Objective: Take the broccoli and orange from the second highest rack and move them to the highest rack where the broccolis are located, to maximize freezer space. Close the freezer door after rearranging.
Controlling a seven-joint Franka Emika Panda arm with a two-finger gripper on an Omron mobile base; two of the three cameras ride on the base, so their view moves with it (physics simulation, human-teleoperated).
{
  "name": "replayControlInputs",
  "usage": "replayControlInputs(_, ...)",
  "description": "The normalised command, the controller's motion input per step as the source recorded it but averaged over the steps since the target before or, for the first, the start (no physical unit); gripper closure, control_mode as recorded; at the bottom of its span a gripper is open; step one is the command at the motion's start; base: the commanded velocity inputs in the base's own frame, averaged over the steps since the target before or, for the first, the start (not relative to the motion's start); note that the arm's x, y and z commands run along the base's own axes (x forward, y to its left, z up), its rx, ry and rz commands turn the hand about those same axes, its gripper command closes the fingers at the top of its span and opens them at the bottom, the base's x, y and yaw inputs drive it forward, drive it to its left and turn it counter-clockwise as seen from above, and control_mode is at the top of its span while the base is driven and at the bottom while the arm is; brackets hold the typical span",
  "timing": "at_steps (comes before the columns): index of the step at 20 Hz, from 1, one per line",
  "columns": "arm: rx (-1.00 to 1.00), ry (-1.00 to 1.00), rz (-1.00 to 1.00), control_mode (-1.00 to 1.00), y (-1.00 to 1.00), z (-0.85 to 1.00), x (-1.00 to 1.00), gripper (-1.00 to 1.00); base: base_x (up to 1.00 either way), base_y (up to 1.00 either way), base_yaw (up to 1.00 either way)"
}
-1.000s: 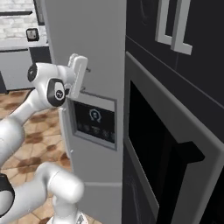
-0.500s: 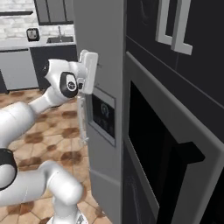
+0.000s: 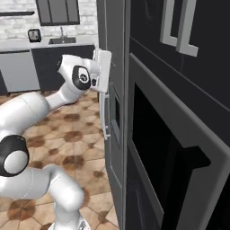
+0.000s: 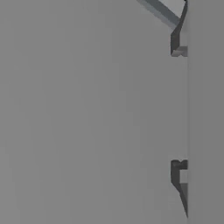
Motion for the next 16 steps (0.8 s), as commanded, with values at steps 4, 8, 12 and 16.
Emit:
replayControlInputs(4,0.04,-0.04,-0.16,-1.00,-0.56,-0.35,0.15,-1.00,0.00,0.00,0.00)
replayControlInputs(8,0.00,-0.11,-0.15,-1.00,-0.48,-0.43,-0.01,-1.00,0.00,0.00,0.00)
replayControlInputs(12,0.00,-0.17,-0.08,-1.00,-0.40,-0.49,-0.14,-1.00,0.00,0.00,0.00)
replayControlInputs(16,0.00,-0.03,-0.03,-1.00,-0.32,-0.27,-0.02,-1.00,0.00,0.00,0.00)
